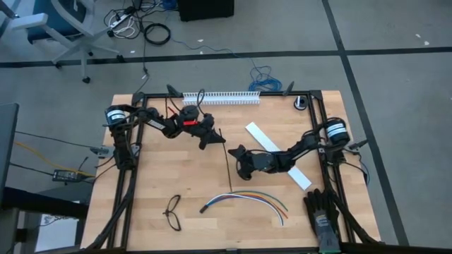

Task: Ziptie cables
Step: Wrap the zip tie around the cable wires

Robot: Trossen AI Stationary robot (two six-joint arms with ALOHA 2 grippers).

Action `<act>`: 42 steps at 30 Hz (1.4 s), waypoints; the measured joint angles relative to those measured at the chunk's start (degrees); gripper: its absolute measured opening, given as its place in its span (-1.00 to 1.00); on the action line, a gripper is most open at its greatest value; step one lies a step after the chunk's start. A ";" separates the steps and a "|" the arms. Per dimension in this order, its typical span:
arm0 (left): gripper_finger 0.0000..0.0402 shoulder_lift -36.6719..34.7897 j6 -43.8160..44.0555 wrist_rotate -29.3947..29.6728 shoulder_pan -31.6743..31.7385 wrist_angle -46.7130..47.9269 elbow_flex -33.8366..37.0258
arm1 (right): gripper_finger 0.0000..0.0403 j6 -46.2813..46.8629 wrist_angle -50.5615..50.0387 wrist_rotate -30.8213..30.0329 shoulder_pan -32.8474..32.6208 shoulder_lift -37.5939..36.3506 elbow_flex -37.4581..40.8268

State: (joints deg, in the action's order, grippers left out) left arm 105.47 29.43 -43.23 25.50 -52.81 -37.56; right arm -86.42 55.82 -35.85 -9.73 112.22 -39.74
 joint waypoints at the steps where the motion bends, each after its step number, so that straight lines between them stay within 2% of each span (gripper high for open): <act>1: -1.00 0.00 0.74 0.01 0.02 -0.52 0.00 | -0.70 -0.05 0.29 0.33 0.08 0.16 -0.57; 10: -1.00 0.00 3.86 0.17 0.02 -2.11 0.02 | -0.56 -1.70 -4.58 5.07 1.13 0.25 -2.56; 26: -1.00 0.00 4.15 2.83 2.36 -2.61 0.02 | -0.64 -1.73 -7.05 7.17 -2.39 -0.01 -2.41; 34: -1.00 0.00 4.23 2.77 3.86 -2.57 0.02 | -0.64 2.57 -7.99 7.63 -2.46 -0.06 -2.36; 38: -1.00 0.00 4.17 1.70 4.77 -2.51 0.02 | -0.72 5.10 -8.16 5.88 -2.85 -0.02 -2.34; 42: -1.00 0.00 4.24 1.32 5.25 -2.41 0.02 | -0.89 7.67 -8.32 4.48 -3.38 0.01 -2.30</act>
State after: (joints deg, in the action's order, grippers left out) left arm 105.47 33.67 -41.91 30.74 -55.22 -37.54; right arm -78.75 47.51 -31.37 -13.11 112.22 -42.04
